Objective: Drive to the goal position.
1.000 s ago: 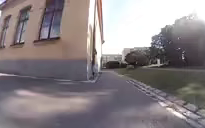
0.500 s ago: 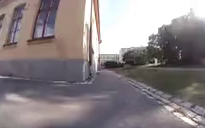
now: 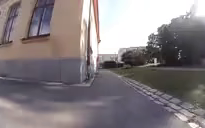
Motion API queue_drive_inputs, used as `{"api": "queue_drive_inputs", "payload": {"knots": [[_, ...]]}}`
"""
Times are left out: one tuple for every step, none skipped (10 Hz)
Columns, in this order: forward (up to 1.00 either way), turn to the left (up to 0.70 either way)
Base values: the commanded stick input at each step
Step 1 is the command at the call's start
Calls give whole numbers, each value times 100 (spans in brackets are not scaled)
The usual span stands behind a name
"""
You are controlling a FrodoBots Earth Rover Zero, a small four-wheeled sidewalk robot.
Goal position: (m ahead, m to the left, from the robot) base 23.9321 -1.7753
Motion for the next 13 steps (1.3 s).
{"api": "queue_drive_inputs", "payload": {"knots": [[60, 0], [60, 0], [60, 0], [60, 0], [60, 0], [60, 0], [60, 0], [60, 0], [60, 0], [60, 0], [60, 0], [60, 0], [60, 0]]}}
